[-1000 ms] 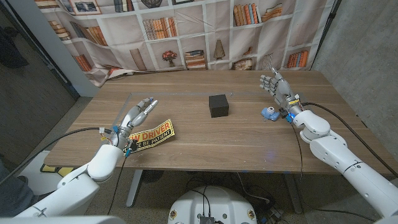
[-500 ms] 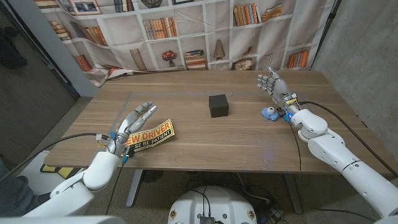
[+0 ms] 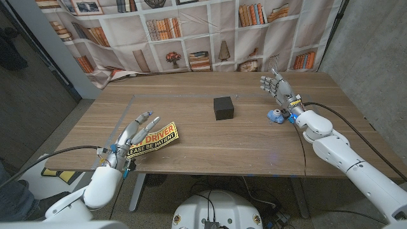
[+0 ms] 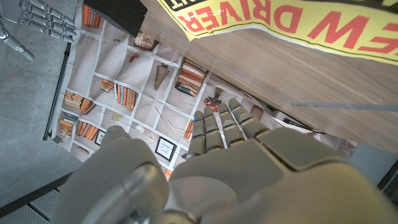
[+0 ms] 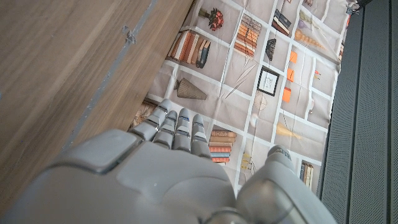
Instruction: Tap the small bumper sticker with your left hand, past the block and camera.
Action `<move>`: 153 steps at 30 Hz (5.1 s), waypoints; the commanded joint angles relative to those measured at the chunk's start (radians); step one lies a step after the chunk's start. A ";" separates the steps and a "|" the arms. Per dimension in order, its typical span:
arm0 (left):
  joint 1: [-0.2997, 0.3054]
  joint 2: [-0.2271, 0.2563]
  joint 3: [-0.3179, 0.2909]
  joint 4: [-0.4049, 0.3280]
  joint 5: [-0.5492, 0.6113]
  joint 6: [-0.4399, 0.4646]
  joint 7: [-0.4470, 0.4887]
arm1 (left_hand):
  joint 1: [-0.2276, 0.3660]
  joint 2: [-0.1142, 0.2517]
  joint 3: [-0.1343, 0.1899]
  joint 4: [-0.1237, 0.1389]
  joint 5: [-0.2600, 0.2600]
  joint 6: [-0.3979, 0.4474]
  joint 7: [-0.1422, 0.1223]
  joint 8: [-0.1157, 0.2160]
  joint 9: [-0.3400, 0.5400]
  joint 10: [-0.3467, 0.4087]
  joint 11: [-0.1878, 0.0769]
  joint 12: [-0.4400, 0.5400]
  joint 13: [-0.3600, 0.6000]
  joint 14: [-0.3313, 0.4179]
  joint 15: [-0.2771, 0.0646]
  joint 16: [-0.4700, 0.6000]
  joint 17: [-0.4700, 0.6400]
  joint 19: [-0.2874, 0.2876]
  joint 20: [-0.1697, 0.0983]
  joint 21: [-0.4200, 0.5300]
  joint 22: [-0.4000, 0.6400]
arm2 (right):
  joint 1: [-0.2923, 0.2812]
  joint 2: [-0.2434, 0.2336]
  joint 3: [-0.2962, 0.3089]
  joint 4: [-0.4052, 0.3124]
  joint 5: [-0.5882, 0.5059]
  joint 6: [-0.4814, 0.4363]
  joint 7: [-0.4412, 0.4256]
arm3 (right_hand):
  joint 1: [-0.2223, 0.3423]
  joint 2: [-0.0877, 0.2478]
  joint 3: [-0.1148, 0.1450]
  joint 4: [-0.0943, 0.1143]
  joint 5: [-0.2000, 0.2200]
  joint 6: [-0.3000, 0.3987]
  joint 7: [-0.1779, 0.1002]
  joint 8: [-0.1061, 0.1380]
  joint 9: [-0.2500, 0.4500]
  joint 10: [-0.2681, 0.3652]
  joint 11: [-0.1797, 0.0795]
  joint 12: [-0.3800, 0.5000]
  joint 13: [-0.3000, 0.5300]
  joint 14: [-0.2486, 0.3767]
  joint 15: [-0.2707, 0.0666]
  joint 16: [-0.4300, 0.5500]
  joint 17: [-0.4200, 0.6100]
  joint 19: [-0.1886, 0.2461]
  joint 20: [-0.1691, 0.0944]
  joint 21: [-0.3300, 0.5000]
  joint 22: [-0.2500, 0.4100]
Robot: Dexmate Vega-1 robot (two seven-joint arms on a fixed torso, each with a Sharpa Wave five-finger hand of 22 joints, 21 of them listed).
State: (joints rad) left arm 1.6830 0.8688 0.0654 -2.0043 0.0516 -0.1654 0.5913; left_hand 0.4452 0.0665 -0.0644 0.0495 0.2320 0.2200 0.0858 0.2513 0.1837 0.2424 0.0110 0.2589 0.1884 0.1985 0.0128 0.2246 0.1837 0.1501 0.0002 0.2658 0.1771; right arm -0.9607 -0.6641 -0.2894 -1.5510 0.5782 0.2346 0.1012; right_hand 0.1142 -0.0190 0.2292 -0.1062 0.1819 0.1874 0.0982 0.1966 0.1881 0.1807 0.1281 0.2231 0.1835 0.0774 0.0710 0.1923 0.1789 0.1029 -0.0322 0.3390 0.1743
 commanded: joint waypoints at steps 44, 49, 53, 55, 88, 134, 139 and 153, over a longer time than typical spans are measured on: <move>-0.124 0.198 0.297 -0.244 0.490 0.748 -0.085 | 0.138 0.127 0.111 -0.048 -0.014 0.019 -0.031 -0.028 0.005 0.011 -0.028 -0.040 0.005 0.009 -0.023 -0.030 0.001 0.010 -0.020 -0.039 0.002 | 0.018 -0.020 -0.011 0.010 0.028 -0.046 0.046 | 0.006 0.009 -0.002 -0.008 0.004 0.009 0.004 0.002 0.004 0.007 -0.001 -0.005 0.004 0.003 0.005 -0.004 0.004 0.013 -0.005 -0.013 0.006; -0.145 0.206 0.312 -0.240 0.472 0.744 -0.080 | 0.155 0.126 0.130 -0.053 -0.017 0.019 -0.034 -0.031 0.006 0.010 -0.031 -0.042 0.005 0.007 -0.025 -0.031 0.001 0.008 -0.020 -0.042 0.003 | 0.013 -0.025 -0.010 0.005 0.025 -0.052 0.039 | 0.006 0.009 -0.002 -0.008 0.004 0.010 0.004 0.002 0.004 0.008 -0.002 -0.004 0.004 0.003 0.005 -0.004 0.004 0.013 -0.005 -0.014 0.006; -0.165 0.202 0.325 -0.225 0.448 0.736 -0.078 | 0.135 0.111 0.123 -0.040 -0.024 0.031 -0.035 -0.029 0.006 0.024 -0.031 -0.039 0.005 0.015 -0.026 -0.027 0.003 0.013 -0.023 -0.041 0.004 | 0.004 -0.027 -0.005 -0.003 0.025 -0.051 0.029 | 0.006 0.010 -0.002 -0.008 0.004 0.009 0.004 0.002 0.004 0.009 0.000 -0.004 0.004 0.003 0.005 -0.004 0.004 0.014 -0.006 -0.015 0.006; -0.180 0.195 0.337 -0.214 0.435 0.735 -0.082 | 0.116 0.101 0.114 -0.028 -0.029 0.036 -0.035 -0.029 0.007 0.026 -0.030 -0.040 0.006 0.015 -0.025 -0.027 0.005 0.014 -0.024 -0.042 0.005 | -0.002 -0.029 -0.003 -0.008 0.024 -0.051 0.023 | 0.006 0.010 -0.002 -0.008 0.004 0.011 0.004 0.003 0.004 0.009 -0.001 -0.004 0.004 0.003 0.005 -0.004 0.004 0.015 -0.006 -0.015 0.006; -0.350 0.213 0.475 -0.156 0.385 0.752 -0.202 | -0.030 0.052 0.035 0.056 -0.031 0.154 -0.060 -0.010 0.004 0.105 -0.045 -0.029 0.005 0.057 -0.048 -0.018 0.004 0.029 -0.028 -0.048 0.005 | -0.020 -0.036 0.009 -0.027 0.021 -0.055 0.001 | 0.006 0.011 -0.004 -0.009 0.004 0.015 0.004 0.004 0.004 0.010 0.001 -0.005 0.004 0.003 0.006 -0.005 0.004 0.018 -0.005 -0.026 0.006; -0.443 0.159 0.551 -0.078 0.370 0.735 -0.228 | -0.014 0.055 0.034 0.051 -0.027 0.272 -0.063 -0.004 0.001 0.218 -0.063 -0.025 0.000 0.174 -0.079 -0.010 -0.003 0.156 -0.058 -0.025 0.000 | -0.030 -0.042 0.016 -0.053 0.013 -0.066 -0.024 | 0.006 0.014 -0.006 -0.010 0.004 0.024 0.008 0.005 0.004 0.011 -0.001 -0.006 0.004 0.002 0.006 -0.005 0.004 0.023 -0.004 -0.040 0.007; -0.419 0.162 0.515 -0.078 0.331 0.684 -0.181 | -0.011 0.056 0.035 0.050 -0.027 0.283 -0.067 -0.004 0.001 0.225 -0.061 -0.026 -0.001 0.180 -0.074 -0.011 -0.003 0.159 -0.050 -0.026 0.000 | -0.034 -0.042 0.019 -0.056 0.012 -0.060 -0.026 | 0.006 0.014 -0.006 -0.010 0.004 0.025 0.008 0.005 0.004 0.010 -0.001 -0.006 0.004 0.003 0.005 -0.005 0.004 0.024 -0.005 -0.041 0.007; -0.392 0.163 0.466 -0.087 0.307 0.615 -0.103 | 0.000 0.065 0.041 0.046 -0.025 0.303 -0.065 -0.003 0.001 0.244 -0.061 -0.026 -0.001 0.188 -0.074 -0.015 -0.004 0.160 -0.049 -0.032 0.000 | -0.037 -0.034 0.025 -0.049 0.017 -0.032 -0.016 | 0.006 0.015 -0.006 -0.010 0.004 0.032 0.006 0.007 0.004 0.019 -0.002 -0.003 0.004 0.004 0.006 -0.005 0.004 0.026 -0.006 -0.045 0.007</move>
State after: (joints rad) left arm 1.2712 1.0255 0.5721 -2.0770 0.3742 0.4946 0.4328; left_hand 0.4377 0.1275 -0.0269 0.0951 0.2010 0.5148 0.0233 0.2413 0.1815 0.4822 -0.0506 0.2267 0.1849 0.3810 -0.0413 0.2130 0.1765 0.3037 -0.0392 0.2386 0.1749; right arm -0.9921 -0.7044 -0.2697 -1.6035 0.5912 0.1844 0.0795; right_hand 0.1181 -0.0151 0.2236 -0.1117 0.1819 0.2092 0.1055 0.1966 0.1881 0.1825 0.1275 0.2184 0.1835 0.0786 0.0717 0.1885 0.1788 0.1192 -0.0412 0.2982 0.1791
